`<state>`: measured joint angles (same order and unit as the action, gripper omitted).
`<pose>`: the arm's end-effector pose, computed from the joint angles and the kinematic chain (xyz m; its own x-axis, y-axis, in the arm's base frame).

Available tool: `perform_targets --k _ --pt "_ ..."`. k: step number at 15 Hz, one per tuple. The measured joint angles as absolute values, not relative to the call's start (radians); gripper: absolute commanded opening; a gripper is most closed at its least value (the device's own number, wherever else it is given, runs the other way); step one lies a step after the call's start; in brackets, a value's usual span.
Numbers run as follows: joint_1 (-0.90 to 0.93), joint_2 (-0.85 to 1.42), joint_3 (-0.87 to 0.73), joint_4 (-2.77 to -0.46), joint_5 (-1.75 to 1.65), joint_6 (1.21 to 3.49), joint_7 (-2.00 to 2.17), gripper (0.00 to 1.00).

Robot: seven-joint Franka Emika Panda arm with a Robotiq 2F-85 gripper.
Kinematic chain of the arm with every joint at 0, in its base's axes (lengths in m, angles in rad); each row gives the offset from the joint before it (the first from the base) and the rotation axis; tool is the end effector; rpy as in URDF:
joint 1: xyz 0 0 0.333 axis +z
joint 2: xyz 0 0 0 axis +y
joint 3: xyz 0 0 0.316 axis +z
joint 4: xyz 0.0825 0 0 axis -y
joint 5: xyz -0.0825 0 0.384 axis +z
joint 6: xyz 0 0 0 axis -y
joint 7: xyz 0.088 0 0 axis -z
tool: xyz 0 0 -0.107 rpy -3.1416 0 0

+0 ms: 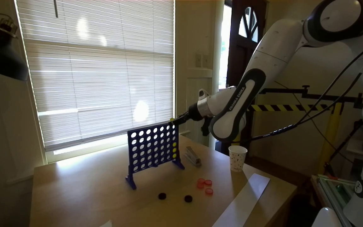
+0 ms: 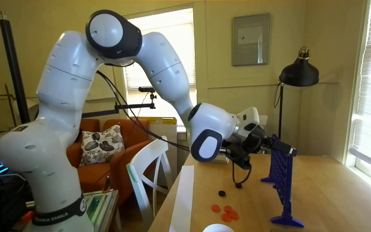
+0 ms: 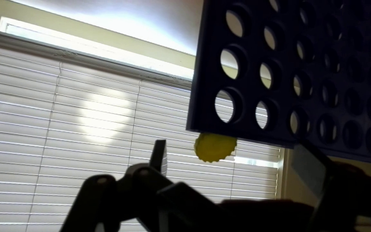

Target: Put one yellow ring inside the blue gameboard.

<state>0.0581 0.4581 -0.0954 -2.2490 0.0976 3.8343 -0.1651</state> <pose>0.5835 -0.0307 0.3013 0.4363 0.1153 0.8924 -0.0446 -0.9878 0.1495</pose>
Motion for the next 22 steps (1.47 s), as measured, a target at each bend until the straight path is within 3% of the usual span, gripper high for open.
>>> perform_targets --k 13,22 --pt "0.08 0.449 -0.087 -2.254 0.105 3.83 -0.165 1.0" --pt "0.139 0.313 -0.123 -2.317 0.221 3.66 -0.198 1.0"
